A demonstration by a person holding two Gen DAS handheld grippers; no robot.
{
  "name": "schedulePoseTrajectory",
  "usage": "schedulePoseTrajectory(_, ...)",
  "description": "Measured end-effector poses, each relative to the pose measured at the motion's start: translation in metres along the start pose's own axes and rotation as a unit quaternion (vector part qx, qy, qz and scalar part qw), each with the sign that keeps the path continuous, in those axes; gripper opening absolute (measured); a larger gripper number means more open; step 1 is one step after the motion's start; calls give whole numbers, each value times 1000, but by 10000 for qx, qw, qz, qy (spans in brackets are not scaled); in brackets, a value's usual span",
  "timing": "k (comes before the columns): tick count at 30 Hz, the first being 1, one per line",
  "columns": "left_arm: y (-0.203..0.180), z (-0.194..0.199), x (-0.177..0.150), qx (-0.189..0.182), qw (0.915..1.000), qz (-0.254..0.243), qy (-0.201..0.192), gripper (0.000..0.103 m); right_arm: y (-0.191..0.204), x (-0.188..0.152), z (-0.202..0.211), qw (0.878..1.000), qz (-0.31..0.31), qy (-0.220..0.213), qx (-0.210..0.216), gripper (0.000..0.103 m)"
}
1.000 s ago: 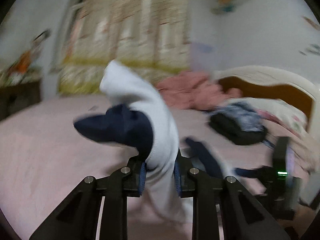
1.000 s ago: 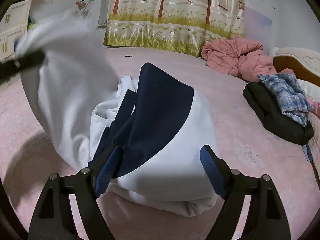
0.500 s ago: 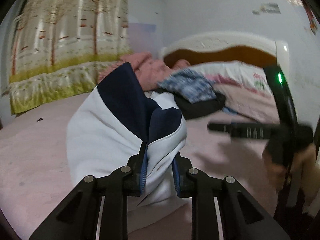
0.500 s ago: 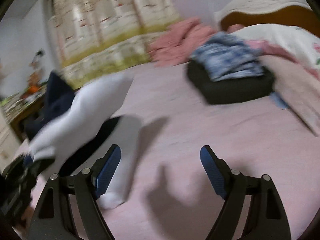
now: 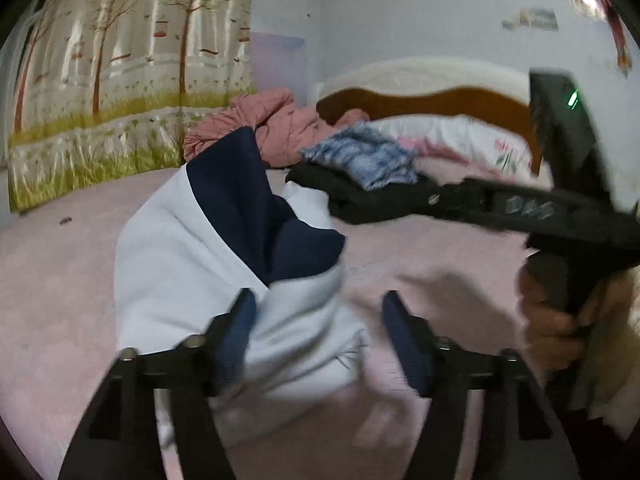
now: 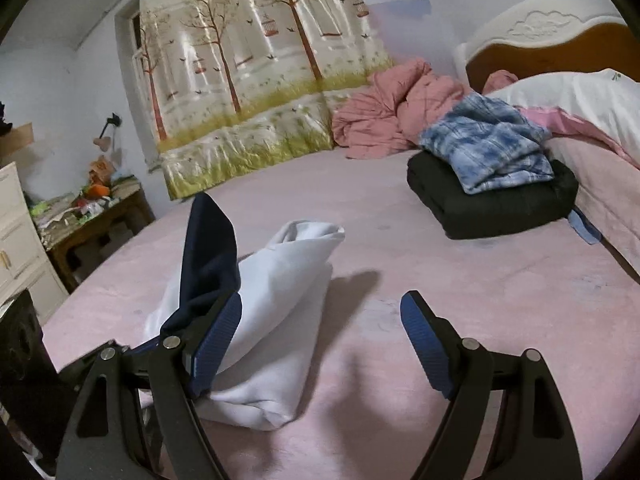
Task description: Fold large clothes
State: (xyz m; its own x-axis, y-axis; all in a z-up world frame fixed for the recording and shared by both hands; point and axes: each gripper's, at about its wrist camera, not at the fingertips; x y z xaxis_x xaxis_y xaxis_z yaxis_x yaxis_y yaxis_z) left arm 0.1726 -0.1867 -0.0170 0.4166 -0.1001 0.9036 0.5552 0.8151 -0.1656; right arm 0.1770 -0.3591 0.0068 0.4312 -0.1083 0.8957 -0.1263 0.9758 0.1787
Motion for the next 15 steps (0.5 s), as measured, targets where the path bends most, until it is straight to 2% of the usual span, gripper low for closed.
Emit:
schedulePoseTrajectory(5,23,49,-3,160,9981,479,-358,77,8,5,6,9999,45,-120,-70,81)
schedulePoseTrajectory(6,31,56,-2,265,9969,606,-419,77,10,7,6,9999,55,-130,-32,81)
schedulePoseTrajectory(8,52,65,1,556,9937,837,-501,86,17,14,2,9999,94,-97,103,81)
schedulePoseTrajectory(10,78,64,6,791,9889,1188,-404,86,28,24,-10,9993,142,92,325,81)
schedulePoseTrajectory(12,106,58,8,751,9809,1782,-209,86,40,32,-25,9971,159,247,708,80)
schedulePoseTrajectory(13,127,51,6,593,9722,2267,11,86,47,36,-35,9952,169,323,906,79)
schedulePoseTrajectory(15,151,39,3,305,9580,2838,277,86,61,40,-57,9923,237,589,1061,77)
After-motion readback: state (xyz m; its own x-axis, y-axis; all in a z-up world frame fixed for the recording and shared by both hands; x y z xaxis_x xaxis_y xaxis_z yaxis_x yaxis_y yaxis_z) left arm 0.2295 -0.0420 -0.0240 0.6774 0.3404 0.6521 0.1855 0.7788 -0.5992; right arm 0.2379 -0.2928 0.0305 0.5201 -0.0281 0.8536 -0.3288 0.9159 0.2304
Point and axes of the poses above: each gripper's, at about its wrist camera, not at the fingertips, and z roughly against the way its jaws point, y to its left, x to its top, and after that the axes turned 7 degrees about z, right-handed
